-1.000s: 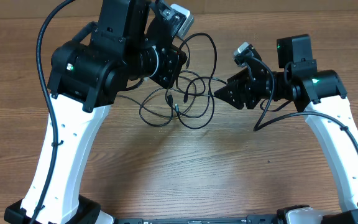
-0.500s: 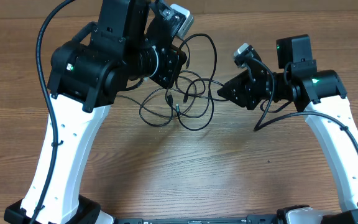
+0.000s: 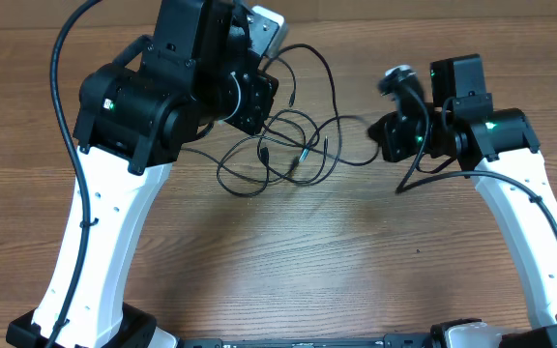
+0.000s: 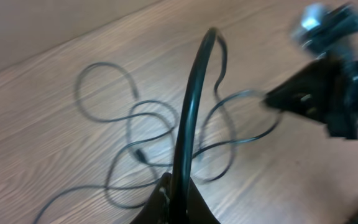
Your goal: Untangle cables
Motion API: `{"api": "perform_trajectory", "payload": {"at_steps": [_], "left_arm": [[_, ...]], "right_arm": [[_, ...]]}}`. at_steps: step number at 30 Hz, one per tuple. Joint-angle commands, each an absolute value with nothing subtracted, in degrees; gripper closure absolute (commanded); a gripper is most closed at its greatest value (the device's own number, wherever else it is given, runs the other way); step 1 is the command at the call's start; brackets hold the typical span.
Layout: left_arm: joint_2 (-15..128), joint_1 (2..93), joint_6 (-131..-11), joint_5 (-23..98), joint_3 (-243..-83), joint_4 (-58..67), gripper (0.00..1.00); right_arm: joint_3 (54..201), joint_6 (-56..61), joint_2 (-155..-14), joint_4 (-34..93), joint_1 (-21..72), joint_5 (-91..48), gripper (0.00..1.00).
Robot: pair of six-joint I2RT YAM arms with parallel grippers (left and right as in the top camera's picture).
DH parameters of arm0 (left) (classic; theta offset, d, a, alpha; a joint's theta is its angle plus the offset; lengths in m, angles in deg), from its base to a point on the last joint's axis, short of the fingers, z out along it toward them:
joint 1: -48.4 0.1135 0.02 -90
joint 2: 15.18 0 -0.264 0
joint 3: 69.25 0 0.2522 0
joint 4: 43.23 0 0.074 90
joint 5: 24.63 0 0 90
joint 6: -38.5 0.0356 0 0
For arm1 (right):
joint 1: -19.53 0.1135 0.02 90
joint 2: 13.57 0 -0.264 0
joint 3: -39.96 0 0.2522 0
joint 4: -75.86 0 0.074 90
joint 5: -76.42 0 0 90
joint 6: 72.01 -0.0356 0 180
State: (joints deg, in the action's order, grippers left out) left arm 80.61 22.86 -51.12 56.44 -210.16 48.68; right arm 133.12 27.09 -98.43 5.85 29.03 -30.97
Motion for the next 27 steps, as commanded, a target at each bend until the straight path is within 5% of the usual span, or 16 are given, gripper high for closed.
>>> {"api": "perform_trajectory", "payload": {"at_steps": [1, 8, 11, 17, 27], "left_arm": [[79.8, 22.6, -53.9, 65.2, -211.4, 48.9, 0.96], [79.8, 22.6, -56.7, 65.5, -211.4, 48.2, 0.96], [79.9, 22.4, -57.8, 60.7, -211.4, 47.1, 0.96], [80.1, 22.4, -58.5, 55.5, -211.4, 45.4, 0.96], [83.9, 20.8, -53.6, 46.3, -211.4, 47.9, 0.96]], "right_arm": [[134.4, 4.9, -98.6, 4.5, 26.7, -3.9, 0.96], [134.4, -2.0, -98.6, 2.6, 23.9, -0.4, 0.96], [134.4, -0.1, -98.6, 3.4, 24.2, -10.1, 0.74], [134.4, 11.0, -98.6, 4.0, 25.4, -30.6, 0.48], [134.4, 26.3, -98.6, 9.9, 26.3, -63.9, 0.32]]}}
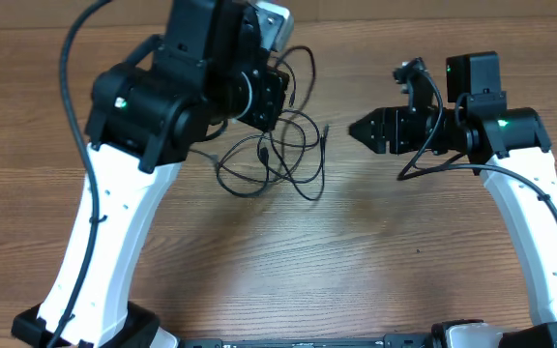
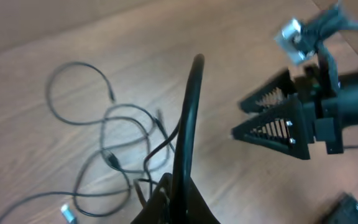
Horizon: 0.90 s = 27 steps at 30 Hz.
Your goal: Untangle cables
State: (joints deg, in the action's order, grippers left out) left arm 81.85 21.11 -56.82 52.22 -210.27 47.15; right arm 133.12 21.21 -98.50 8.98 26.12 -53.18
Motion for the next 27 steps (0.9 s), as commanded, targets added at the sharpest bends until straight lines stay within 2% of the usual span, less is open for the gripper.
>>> {"api": "perform_trajectory", "payload": {"at_steps": [1, 8, 10, 12, 13, 15, 17, 22, 27], "left_arm": [[84.5, 20.8, -51.6, 43.6, -211.4, 48.6, 0.96], [84.4, 20.8, -48.2, 38.5, -211.4, 48.7, 0.96], [84.4, 20.8, -48.3, 38.5, -211.4, 48.5, 0.96], [84.4, 20.8, -48.3, 38.3, -211.4, 47.8, 0.96], [84.4, 20.8, -48.3, 38.3, -211.4, 47.3, 0.96], [84.4, 20.8, -48.5, 38.2, -211.4, 46.0, 0.96], [84.4, 20.8, -49.4, 38.0, -211.4, 44.2, 0.96], [84.4, 20.8, -54.9, 35.3, -211.4, 38.2, 0.96], [84.4, 20.6, -59.2, 29.3, -211.4, 33.0, 0.96]], "right_arm": [[134.4, 26.5, -98.6, 11.9, 26.3, -63.7, 0.30], [134.4, 26.4, -98.6, 20.5, 26.3, -64.8, 0.28], [134.4, 26.4, -98.6, 21.8, 26.3, -68.0, 0.29], [134.4, 26.4, -98.6, 22.1, 26.3, -71.2, 0.35], [134.4, 26.4, -98.6, 22.0, 26.3, -72.5, 0.39], [134.4, 26.4, -98.6, 22.0, 26.3, -74.4, 0.72], [134.4, 26.4, -98.6, 21.5, 26.3, -75.7, 0.96], [134.4, 26.4, -98.6, 20.0, 27.0, -75.8, 0.95], [134.4, 26.4, -98.6, 21.3, 28.7, -75.3, 0.86]]}}
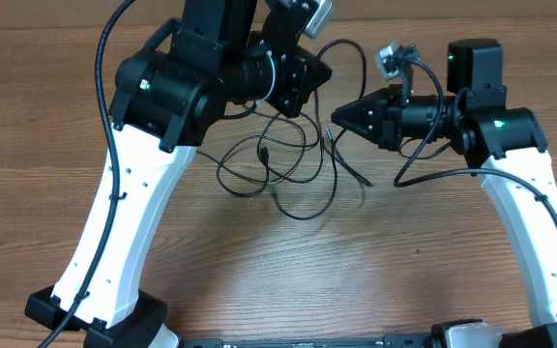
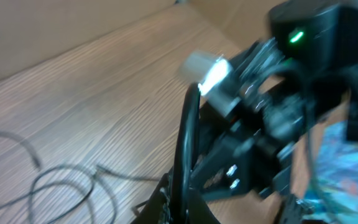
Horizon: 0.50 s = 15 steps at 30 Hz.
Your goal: Untangle cables
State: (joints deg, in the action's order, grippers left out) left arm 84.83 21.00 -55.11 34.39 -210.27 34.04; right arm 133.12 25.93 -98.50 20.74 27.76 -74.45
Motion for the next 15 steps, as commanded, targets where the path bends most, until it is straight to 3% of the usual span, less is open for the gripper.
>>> {"api": "perform_trajectory", "payload": {"at_steps": [1, 6, 15], "left_arm": [[84.4, 20.6, -60.2, 28.8, -211.4, 32.6, 0.96], [84.4, 20.6, -61.2, 26.5, -211.4, 32.4, 0.96], [84.4, 20.7, -62.9, 26.8, -211.4, 30.1, 0.96]], "right_arm": [[134.4, 26.4, -98.6, 21.6, 28.9, -75.0, 0.85], [134.4, 26.4, -98.6, 22.5, 28.9, -74.9, 0.73], [134.4, 26.4, -98.6, 22.6, 28.9, -75.4, 0.68]]}}
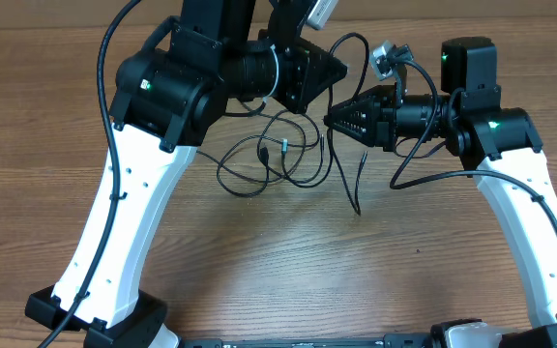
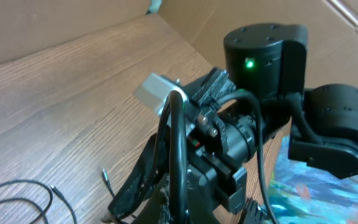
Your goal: Untangle cables
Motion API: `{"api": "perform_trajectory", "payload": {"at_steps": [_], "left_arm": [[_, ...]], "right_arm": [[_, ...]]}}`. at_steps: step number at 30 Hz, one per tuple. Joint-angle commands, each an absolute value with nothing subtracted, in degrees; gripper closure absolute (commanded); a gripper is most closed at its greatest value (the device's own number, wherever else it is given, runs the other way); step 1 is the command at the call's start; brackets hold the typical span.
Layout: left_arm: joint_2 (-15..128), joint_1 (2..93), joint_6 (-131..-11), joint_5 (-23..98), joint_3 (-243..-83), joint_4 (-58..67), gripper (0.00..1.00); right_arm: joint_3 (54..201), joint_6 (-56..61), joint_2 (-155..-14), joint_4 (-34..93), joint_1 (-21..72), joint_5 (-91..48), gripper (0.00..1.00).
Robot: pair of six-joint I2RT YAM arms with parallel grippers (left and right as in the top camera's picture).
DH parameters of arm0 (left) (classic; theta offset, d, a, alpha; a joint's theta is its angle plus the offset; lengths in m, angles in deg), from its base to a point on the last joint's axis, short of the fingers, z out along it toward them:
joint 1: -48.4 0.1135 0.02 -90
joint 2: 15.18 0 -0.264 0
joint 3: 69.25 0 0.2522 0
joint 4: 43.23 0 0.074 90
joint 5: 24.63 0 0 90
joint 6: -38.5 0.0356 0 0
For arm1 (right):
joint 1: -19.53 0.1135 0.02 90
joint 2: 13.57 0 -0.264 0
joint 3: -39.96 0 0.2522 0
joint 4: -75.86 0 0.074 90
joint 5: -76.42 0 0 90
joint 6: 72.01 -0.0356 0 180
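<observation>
A tangle of thin black cables point(image 1: 278, 155) lies on the wooden table point(image 1: 259, 280), below my left arm. My left gripper point(image 1: 341, 70) hangs above it, pointing right, shut on a black cable point(image 2: 180, 143) that arcs up from its fingers and loops over point(image 1: 356, 39). My right gripper point(image 1: 329, 118) points left, tip close under the left one, and looks shut on a thin cable strand. That strand's free end point(image 1: 353, 188) trails toward the front. In the left wrist view the right gripper point(image 2: 120, 208) sits just beyond my own fingers, beside a plug tip point(image 2: 104, 176).
The right arm's motor housing with a green light point(image 2: 266, 56) and its silver wrist camera point(image 1: 387, 53) crowd the space right of the tangle. A cardboard wall point(image 2: 241, 18) stands behind. A blue patterned surface point(image 2: 334, 186) lies at the right.
My right gripper has edged slightly left to the cable next to the tangle. The loose strand's end now trails straighter toward the front. The left gripper has barely moved.
At first my left gripper held a cable over the tangle's left side while the right gripper sat at the right with a strand drawn toward it. Then the right gripper stood open, clear of the recoiled cables. Both then came together above the tangle's right edge.
</observation>
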State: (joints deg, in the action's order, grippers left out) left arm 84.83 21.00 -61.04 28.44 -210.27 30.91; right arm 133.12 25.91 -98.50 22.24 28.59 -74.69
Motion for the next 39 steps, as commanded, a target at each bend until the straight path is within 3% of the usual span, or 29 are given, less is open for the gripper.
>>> {"api": "perform_trajectory", "payload": {"at_steps": [1, 5, 10, 13, 16, 18, 19, 26, 35, 39], "left_arm": [[84.4, 20.7, -63.3, 26.8, -211.4, 29.7, 0.96], [84.4, 20.7, -64.9, 26.8, -211.4, 28.7, 0.96], [84.4, 20.7, -64.8, 27.5, -211.4, 28.6, 0.96], [84.4, 20.7, -64.9, 28.1, -211.4, 28.5, 0.96], [84.4, 20.8, -65.5, 28.3, -211.4, 28.5, 0.96], [84.4, 20.9, -68.2, 28.3, -211.4, 27.9, 0.96], [84.4, 20.9, -69.3, 28.3, -211.4, 27.5, 0.96], [84.4, 20.9, -78.7, 28.3, -211.4, 25.6, 0.96], [84.4, 21.5, -79.3, 33.2, -211.4, 26.4, 0.96], [84.4, 21.8, -78.0, 41.0, -211.4, 28.2, 0.96]], "right_arm": [[134.4, 26.4, -98.6, 22.7, 28.9, -75.4, 0.68], [134.4, 26.4, -98.6, 22.8, 28.9, -75.4, 0.70], [134.4, 26.4, -98.6, 22.9, 28.9, -75.4, 0.93], [134.4, 26.4, -98.6, 22.9, 28.9, -75.4, 0.95], [134.4, 26.4, -98.6, 22.9, 28.9, -75.4, 0.88], [134.4, 26.4, -98.6, 22.9, 28.9, -75.4, 0.66], [134.4, 26.4, -98.6, 23.1, 28.9, -75.4, 0.61], [134.4, 26.4, -98.6, 23.9, 28.9, -75.3, 0.61], [134.4, 26.4, -98.6, 24.1, 28.9, -75.2, 0.94], [134.4, 26.4, -98.6, 24.1, 28.9, -74.9, 0.96]]}}
